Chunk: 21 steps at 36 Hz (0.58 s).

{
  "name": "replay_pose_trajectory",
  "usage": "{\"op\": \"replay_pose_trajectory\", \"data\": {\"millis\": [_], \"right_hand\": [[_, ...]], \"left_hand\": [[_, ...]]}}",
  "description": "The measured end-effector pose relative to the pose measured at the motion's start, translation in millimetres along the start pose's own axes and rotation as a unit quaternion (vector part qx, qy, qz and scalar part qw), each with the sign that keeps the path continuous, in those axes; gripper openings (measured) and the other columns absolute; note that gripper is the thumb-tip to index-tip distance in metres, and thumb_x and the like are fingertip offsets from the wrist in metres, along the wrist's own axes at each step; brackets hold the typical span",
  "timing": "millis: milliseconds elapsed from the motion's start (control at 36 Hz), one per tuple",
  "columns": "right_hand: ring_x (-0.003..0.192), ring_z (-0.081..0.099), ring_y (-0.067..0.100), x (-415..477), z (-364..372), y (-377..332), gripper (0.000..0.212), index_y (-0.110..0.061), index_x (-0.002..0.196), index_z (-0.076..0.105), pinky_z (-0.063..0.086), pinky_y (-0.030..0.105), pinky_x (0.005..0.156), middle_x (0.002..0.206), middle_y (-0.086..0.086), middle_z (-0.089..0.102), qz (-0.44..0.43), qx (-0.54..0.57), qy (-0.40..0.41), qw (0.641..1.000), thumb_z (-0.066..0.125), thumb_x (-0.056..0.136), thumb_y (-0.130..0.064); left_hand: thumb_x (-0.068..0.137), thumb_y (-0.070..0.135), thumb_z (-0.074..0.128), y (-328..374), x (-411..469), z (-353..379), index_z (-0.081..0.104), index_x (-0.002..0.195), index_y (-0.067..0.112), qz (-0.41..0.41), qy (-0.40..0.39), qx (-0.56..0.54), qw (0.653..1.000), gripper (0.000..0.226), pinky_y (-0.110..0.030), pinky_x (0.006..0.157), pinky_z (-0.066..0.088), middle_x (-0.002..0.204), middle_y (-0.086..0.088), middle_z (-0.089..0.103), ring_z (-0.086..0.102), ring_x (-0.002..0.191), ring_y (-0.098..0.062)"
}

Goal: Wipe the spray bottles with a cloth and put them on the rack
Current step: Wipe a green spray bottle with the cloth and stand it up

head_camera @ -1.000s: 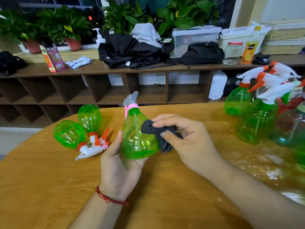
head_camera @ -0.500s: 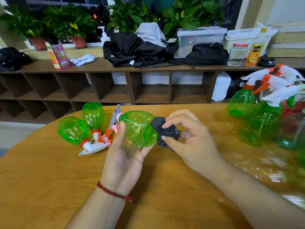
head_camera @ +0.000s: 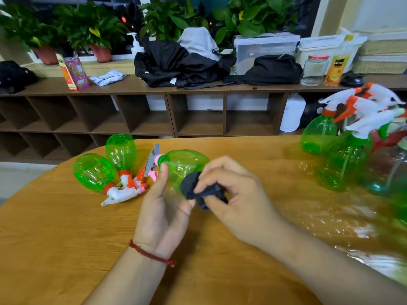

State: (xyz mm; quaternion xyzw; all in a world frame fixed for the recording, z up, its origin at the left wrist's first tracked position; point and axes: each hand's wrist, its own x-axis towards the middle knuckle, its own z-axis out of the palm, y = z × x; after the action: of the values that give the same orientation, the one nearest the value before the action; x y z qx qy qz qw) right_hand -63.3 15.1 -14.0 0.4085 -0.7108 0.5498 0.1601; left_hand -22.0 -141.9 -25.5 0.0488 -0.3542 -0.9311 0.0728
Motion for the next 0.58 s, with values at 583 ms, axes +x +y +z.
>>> {"op": "replay_pose_trajectory", "data": {"millis": [583], "right_hand": [[0.105,0.067,0.026,16,-17,-1,0.038,-0.011,0.097,0.077,0.059,0.045,0.082,0.110,0.001,0.063,0.011,0.047,0.045,0.998,0.068,0.079,0.020]], "left_hand": [[0.115,0.040,0.040,-7,-1,5,0.054,0.150,0.002,0.004,-0.024,-0.018,1.000,0.054,-0.057,0.118,0.044,0.151,-0.025,0.057,0.054,0.143,-0.039]]}}
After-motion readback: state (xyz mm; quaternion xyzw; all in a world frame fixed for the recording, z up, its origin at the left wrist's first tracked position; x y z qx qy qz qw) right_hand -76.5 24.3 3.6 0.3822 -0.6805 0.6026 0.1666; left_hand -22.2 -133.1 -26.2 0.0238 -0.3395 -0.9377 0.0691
